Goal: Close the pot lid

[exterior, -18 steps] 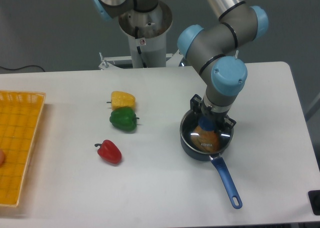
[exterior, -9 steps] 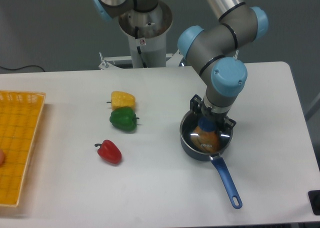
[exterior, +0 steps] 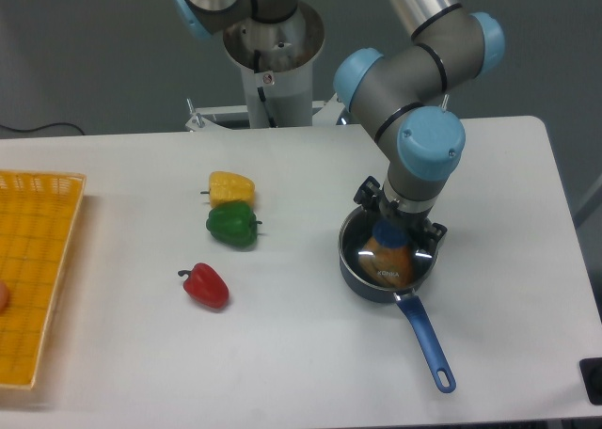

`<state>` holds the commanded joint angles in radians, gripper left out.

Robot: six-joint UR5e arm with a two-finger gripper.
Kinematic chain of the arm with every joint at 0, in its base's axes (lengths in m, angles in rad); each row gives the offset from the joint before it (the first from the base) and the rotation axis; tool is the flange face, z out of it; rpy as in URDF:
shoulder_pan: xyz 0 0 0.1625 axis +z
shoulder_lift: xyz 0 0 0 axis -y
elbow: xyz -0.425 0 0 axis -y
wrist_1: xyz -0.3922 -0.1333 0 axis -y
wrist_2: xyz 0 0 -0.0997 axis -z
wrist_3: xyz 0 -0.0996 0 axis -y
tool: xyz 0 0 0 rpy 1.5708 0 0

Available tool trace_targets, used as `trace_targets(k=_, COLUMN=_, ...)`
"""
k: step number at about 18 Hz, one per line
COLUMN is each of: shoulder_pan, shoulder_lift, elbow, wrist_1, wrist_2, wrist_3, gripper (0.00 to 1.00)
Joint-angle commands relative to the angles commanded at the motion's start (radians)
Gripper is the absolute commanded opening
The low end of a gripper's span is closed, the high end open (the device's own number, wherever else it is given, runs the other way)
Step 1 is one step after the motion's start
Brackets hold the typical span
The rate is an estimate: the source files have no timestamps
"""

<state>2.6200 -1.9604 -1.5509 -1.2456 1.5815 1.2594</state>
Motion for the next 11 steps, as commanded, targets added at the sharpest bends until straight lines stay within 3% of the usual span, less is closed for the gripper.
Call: trace_targets(k=11, shoulder_pan=0.035, shoulder_lift=0.026, elbow=0.0, wrist_1=-0.006, wrist_2=0.002, wrist_3=0.005, gripper=1.0)
